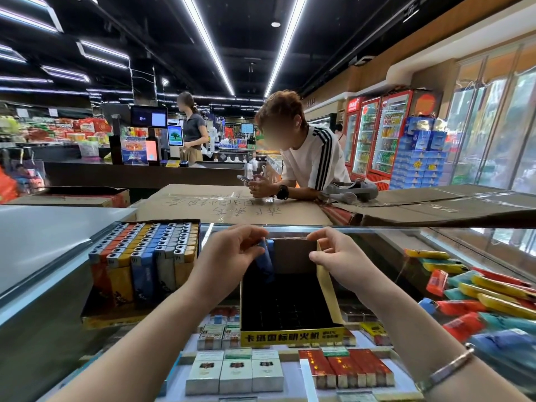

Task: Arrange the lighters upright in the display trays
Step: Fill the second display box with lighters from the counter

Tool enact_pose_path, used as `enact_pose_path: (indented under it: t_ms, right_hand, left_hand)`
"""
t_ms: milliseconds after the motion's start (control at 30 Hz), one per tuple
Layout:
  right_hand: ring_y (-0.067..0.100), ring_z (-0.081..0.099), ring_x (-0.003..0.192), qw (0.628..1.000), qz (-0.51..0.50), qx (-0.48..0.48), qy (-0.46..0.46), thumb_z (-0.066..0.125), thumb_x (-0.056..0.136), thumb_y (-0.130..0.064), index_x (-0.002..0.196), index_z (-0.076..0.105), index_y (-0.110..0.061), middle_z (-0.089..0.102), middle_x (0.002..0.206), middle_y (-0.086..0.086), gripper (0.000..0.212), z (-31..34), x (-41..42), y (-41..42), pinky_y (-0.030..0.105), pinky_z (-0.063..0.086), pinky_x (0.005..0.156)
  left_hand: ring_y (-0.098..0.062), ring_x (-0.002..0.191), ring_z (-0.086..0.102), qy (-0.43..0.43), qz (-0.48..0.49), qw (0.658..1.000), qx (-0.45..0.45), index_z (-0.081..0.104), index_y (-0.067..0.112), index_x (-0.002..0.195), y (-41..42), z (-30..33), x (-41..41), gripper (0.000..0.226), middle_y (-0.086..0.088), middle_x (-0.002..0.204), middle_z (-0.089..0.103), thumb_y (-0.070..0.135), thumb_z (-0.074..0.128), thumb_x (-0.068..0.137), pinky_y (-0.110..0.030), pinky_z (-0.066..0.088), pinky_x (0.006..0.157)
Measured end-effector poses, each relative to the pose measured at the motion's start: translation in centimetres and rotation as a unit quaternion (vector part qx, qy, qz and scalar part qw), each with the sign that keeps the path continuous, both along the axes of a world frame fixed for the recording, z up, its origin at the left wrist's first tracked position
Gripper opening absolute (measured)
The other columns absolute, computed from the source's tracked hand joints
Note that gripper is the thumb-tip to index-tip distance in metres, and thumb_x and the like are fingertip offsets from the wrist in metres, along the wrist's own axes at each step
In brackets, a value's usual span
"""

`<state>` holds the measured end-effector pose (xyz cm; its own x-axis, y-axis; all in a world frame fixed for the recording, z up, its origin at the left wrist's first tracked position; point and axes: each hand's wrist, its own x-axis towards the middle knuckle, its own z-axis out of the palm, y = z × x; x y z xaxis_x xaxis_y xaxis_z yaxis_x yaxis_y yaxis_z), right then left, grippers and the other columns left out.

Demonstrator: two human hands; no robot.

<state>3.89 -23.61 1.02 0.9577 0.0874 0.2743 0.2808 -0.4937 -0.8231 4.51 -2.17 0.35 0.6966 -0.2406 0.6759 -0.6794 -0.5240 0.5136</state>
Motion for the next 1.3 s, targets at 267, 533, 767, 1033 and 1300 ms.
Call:
enact_pose_path:
  t_ms: [267,533,767,1033,1300]
  right_hand:
    - [0.012,0.056,0.087,1.000,-0.004,-0.003,-0.003,0.052,0.090,-0.002,0.102,0.054,-0.027,0.054,0.096,-0.003,0.028,0.0,0.1,-0.1,0.014,0.043,0.061]
    - [0.013,0.057,0.088,1.000,0.000,-0.007,0.000,0.050,0.089,0.003,0.102,0.054,-0.027,0.053,0.097,-0.004,0.032,0.0,0.2,-0.2,0.015,0.044,0.061]
    - [0.014,0.056,0.090,1.000,0.005,-0.010,0.003,0.050,0.089,0.003,0.105,0.053,-0.025,0.053,0.099,-0.004,0.032,0.0,0.2,-0.2,0.017,0.046,0.066]
    - [0.014,0.056,0.089,1.000,-0.008,-0.024,-0.007,0.050,0.089,0.001,0.108,0.053,-0.025,0.051,0.098,-0.006,0.032,-0.2,0.2,-0.1,0.016,0.045,0.064]
    - [0.016,0.056,0.092,1.000,-0.003,-0.021,-0.002,0.049,0.089,0.002,0.108,0.054,-0.024,0.054,0.103,-0.001,0.032,0.0,0.0,-0.1,0.022,0.048,0.074]
  left_hand:
    - [-0.004,0.101,0.052,-0.109,0.049,0.988,0.097,0.068,0.019,0.111,-1.1,0.1,-0.1,0.031,0.007,0.107,0.068,0.004,0.063,0.084,-0.021,0.043,0.089]
    - [-0.008,0.099,0.058,-0.114,0.012,0.983,0.144,0.067,0.017,0.112,-1.4,0.0,-0.2,0.034,0.005,0.108,0.065,-0.003,0.056,0.087,-0.012,0.041,0.084]
    - [-0.009,0.108,0.049,-0.118,0.029,0.979,0.163,0.064,0.017,0.117,-1.4,0.1,-0.1,0.033,0.005,0.113,0.064,0.001,0.054,0.090,-0.017,0.041,0.088]
    - [0.000,0.095,0.056,-0.073,0.044,0.994,0.072,0.066,0.021,0.114,-1.0,-0.4,0.4,0.030,0.020,0.104,0.059,0.008,0.060,0.087,-0.007,0.040,0.083]
    - [-0.003,0.094,0.056,-0.107,0.034,0.988,0.105,0.068,0.018,0.111,-0.8,-0.4,0.4,0.029,0.008,0.105,0.066,0.003,0.058,0.088,-0.012,0.043,0.082]
